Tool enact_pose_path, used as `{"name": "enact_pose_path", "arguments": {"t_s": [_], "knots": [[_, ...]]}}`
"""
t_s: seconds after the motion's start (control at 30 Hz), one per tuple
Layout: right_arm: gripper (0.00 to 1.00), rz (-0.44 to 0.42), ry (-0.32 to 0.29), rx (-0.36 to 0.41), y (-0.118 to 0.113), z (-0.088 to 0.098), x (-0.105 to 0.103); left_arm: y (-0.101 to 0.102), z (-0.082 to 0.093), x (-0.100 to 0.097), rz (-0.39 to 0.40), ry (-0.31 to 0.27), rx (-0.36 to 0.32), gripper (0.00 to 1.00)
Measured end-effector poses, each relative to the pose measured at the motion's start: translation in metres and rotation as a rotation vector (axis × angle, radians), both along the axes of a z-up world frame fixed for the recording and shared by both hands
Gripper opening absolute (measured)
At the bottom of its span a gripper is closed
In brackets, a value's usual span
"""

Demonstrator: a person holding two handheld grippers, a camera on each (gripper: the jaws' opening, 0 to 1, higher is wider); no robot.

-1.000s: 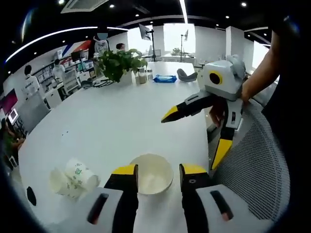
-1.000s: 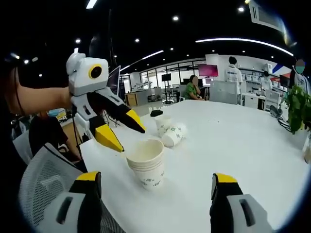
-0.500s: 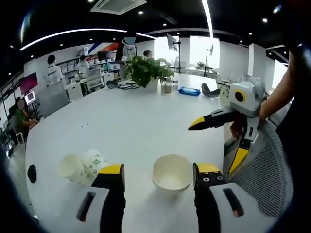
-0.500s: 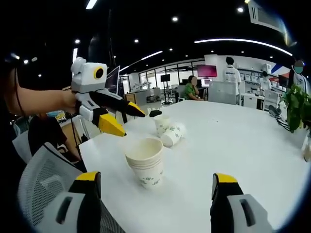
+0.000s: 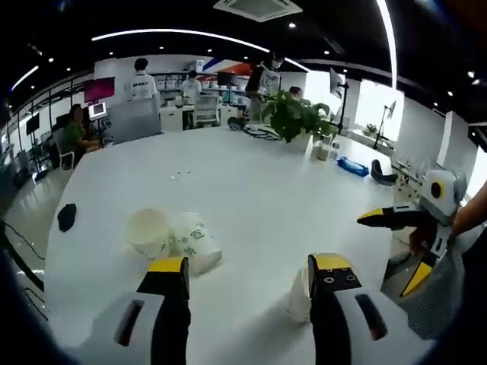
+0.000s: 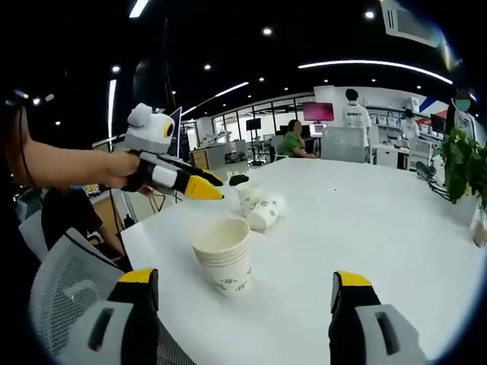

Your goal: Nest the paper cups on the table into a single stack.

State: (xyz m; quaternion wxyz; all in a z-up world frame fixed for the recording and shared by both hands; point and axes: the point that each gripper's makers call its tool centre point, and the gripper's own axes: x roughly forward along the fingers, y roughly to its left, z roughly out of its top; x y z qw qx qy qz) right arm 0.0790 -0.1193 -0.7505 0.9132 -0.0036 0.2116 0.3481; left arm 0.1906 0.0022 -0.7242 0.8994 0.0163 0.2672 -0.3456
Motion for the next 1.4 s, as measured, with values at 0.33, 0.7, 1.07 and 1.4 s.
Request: {"name": "enact_pose_path", "arguments": {"t_s": [0.33, 0.7, 1.07, 1.4], "knots": [[0.94, 0.005, 0.017, -0.001, 0.001, -0.004, -0.001, 0.004, -0.02, 0.02, 0.057, 0.022, 0.028, 0.65], [0.93, -0.009, 0.03, 0.003, -0.001, -0.004, -0.001, 0.032, -0.026, 0.045, 0.12, 0.007, 0.062, 0.63], [0.92, -0.02, 0.037, 0.002, -0.005, -0.007, 0.001, 0.046, -0.016, 0.072, 0.088, -0.066, 0.076, 0.54], [0.92, -0.017, 0.048, -0.016, -0.006, -0.012, 0.001, 0.045, -0.022, 0.09, -0.005, -0.122, 0.146, 0.32]]}}
